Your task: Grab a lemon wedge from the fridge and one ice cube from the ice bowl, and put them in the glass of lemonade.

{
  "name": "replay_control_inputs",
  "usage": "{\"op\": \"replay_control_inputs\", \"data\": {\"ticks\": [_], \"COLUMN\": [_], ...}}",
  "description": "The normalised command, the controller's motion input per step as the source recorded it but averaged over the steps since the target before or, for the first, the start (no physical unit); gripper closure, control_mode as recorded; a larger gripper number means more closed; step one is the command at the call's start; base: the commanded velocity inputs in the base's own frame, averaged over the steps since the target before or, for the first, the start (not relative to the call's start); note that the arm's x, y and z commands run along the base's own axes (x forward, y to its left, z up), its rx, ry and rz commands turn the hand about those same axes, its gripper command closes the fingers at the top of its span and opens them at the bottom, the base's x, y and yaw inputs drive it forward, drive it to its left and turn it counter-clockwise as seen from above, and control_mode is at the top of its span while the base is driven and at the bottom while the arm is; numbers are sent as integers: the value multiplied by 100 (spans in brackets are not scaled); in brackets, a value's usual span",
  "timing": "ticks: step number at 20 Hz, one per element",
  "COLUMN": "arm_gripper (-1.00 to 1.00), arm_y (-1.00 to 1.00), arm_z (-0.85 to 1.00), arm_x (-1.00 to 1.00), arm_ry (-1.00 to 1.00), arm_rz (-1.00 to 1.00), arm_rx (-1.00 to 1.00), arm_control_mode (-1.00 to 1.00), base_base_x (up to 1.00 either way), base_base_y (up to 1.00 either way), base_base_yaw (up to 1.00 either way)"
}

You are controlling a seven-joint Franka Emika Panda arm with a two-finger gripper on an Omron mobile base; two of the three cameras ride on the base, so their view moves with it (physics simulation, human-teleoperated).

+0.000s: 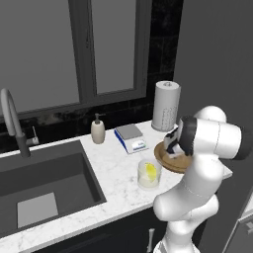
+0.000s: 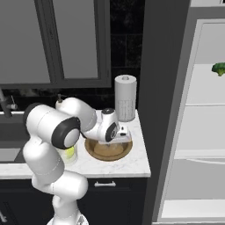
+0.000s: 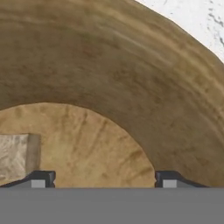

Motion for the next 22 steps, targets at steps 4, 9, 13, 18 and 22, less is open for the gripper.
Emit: {"op": "replay_control_inputs", "data": {"ticks": [4,9,13,18,22], "arm_gripper": [-100,-100,-100,-100,-100], "arm_y": [0,0,-4,-1,0], "arm_z": [-80,-65,-59,-41,-36], "arm_x": [-16,-68,-94,-45,0], "arm_ry": [0,-5,-8,-4,0], "arm_rz": [0,0,0,0,0], "arm_rx": [0,0,0,0,0], "arm_control_mode": [-100,-100,-100,-100,-100], "base_base_x": [0,0,0,0,0], "base_base_y": [0,0,0,0,0], "base_base_yaw": [0,0,0,0,0]}}
